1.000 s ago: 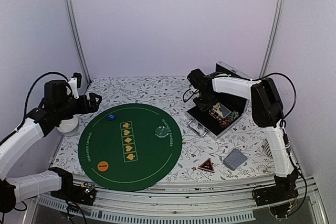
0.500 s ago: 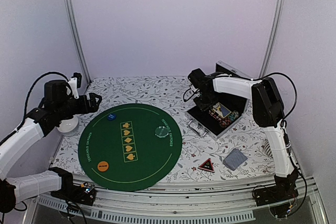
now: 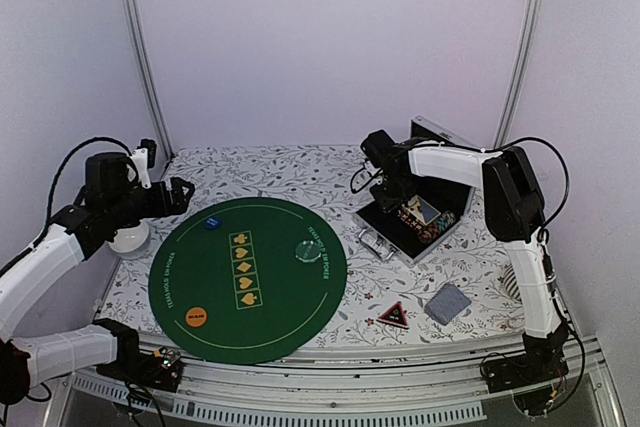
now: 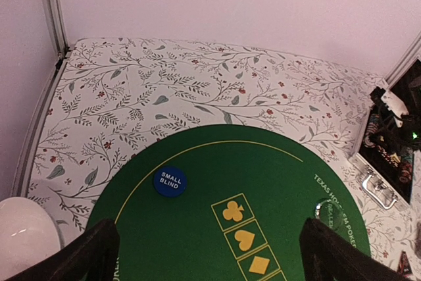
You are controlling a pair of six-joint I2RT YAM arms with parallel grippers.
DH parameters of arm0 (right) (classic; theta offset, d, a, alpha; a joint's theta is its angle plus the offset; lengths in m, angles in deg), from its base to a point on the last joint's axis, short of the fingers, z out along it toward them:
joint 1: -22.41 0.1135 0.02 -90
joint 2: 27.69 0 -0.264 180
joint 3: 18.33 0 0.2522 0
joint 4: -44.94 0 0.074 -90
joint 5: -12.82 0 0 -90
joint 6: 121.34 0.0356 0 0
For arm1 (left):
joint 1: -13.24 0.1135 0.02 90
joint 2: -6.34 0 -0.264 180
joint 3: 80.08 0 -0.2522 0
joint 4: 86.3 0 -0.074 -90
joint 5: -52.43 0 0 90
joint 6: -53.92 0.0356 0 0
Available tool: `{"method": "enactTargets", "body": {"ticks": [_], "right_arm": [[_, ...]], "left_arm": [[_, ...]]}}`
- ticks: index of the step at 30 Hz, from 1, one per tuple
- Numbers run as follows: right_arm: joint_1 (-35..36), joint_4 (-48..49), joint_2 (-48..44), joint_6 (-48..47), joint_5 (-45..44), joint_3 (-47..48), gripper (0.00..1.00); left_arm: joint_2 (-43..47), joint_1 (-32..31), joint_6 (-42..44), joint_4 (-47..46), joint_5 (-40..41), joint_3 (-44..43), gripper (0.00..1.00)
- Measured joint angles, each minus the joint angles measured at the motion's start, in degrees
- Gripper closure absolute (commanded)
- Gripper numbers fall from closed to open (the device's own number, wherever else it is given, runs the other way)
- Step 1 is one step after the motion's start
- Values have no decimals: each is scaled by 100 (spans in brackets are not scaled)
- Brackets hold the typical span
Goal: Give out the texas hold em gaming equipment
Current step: Pick up the pile of poker chips from the chip case.
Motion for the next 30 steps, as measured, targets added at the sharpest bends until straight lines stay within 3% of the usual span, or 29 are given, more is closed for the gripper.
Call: {"method": "enactTargets", "body": {"ticks": [30], "right_arm": [[-31,-59,0,-42,15,33,56]], "left_arm": [[-4,0,57,0,24,0,2]]}}
